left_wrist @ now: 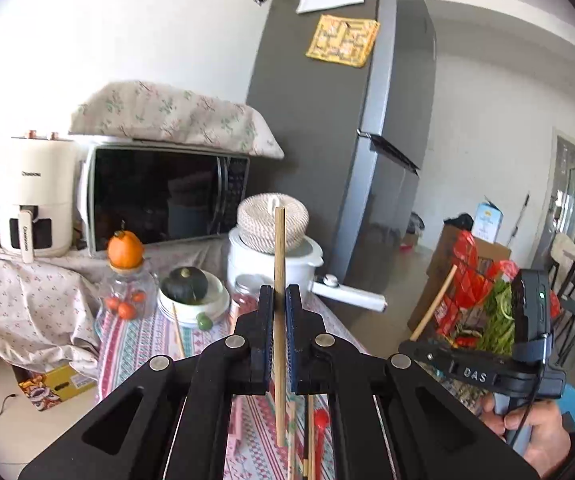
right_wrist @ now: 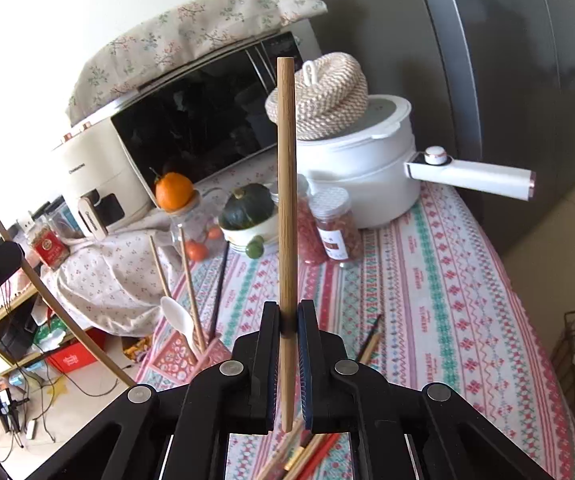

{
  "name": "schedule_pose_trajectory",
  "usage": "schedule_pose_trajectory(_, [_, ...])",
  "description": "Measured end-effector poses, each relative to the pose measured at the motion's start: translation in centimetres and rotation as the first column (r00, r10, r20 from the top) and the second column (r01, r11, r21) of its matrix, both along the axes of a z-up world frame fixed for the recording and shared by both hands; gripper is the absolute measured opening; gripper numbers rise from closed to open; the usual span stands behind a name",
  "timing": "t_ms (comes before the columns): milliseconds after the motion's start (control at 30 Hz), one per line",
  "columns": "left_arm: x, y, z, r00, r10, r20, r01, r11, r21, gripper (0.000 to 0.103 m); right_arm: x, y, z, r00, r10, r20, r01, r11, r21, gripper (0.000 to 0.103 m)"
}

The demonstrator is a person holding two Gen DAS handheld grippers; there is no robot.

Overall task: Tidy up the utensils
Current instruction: 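Drop the wooden chopstick into the pink basket with the left gripper while the right drops its chopstick in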

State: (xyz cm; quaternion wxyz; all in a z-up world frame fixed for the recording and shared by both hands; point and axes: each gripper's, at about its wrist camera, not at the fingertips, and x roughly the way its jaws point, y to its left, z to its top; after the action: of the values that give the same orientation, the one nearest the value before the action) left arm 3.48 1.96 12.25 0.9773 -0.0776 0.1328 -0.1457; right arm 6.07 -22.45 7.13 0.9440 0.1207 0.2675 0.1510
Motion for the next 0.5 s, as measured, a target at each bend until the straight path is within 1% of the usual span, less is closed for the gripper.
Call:
schedule_pose_trajectory(67, [0.3, 0.9, -0.1, 0.998, 0.059, 0.034, -0.059, 0.998, -0.004, 0.005, 0.2, 1.1, 0.2, 1.0, 0.013, 0.016, -0.013, 1.0, 0.003, 0.007])
schedule_pose_trajectory(167, [1.4, 1.8, -0.8, 0.992, 0.122, 0.043, -0.122, 0.993, 0.003, 0.005, 0.7, 2.8, 0.2, 0.999, 0.036, 0.025, -0.037, 0.999, 0.011, 0.007])
schedule_pose_trajectory(300, [3.3, 2.6, -1.9, 0.988, 0.153, 0.028, -0.154, 0.988, 0.012, 0.005, 1.6, 4.6, -0.1, 0.997, 0.069, 0.03, -0.07, 0.997, 0.021, 0.007])
schedule_pose_trajectory(400, [4.4, 2.7, -3.0, 0.985, 0.172, 0.026, -0.173, 0.984, 0.038, 0.005, 2.2, 5.5, -0.1, 0.996, 0.076, 0.043, -0.077, 0.997, 0.032, 0.007])
schedule_pose_trajectory(500, [5.5, 2.9, -4.1, 0.983, 0.185, 0.008, -0.185, 0.981, 0.058, 0.005, 2.6, 6.0, -0.1, 0.996, 0.075, 0.056, -0.078, 0.996, 0.05, 0.007])
